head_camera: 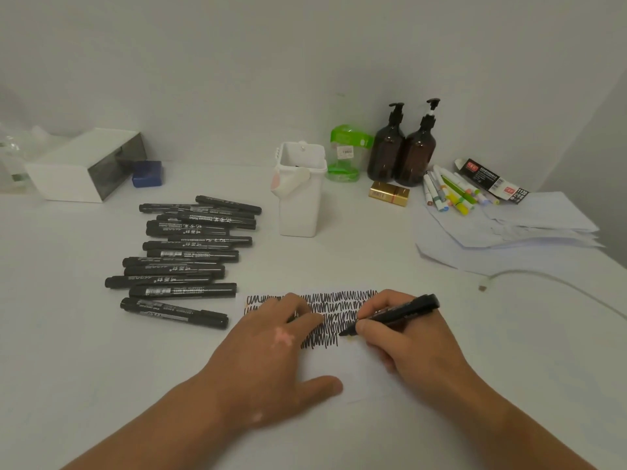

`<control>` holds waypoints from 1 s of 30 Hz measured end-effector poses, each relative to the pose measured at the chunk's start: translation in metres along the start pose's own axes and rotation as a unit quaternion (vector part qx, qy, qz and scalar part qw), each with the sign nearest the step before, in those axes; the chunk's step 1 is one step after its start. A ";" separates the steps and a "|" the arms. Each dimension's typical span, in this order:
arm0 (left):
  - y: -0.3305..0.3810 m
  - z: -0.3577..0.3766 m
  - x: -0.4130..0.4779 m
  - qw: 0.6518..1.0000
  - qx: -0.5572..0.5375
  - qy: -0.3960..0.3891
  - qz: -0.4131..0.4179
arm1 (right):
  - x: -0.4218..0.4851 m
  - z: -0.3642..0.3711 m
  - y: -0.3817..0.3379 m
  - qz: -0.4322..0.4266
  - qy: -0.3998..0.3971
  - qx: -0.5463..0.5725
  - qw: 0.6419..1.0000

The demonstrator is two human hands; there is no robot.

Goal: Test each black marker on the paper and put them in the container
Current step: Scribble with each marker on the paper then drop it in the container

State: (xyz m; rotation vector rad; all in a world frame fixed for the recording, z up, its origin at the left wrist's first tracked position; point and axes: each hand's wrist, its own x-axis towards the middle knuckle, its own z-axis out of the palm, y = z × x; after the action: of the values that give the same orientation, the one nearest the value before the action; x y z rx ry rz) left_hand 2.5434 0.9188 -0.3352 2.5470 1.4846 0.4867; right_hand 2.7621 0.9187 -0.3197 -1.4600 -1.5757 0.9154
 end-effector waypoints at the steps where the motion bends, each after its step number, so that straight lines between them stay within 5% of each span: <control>1: 0.000 -0.001 0.000 1.000 -0.001 -0.002 -0.001 | 0.000 0.001 0.000 -0.002 0.005 -0.026 1.000; 30: 0.000 -0.004 0.002 1.000 -0.021 -0.021 -0.005 | 0.002 0.002 0.008 0.006 0.050 -0.074 0.996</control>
State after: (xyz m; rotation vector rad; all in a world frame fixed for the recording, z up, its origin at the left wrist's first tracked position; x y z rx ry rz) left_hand 2.5434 0.9204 -0.3312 2.5009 1.4576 0.4559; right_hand 2.7634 0.9217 -0.3272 -1.5949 -1.5909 0.7328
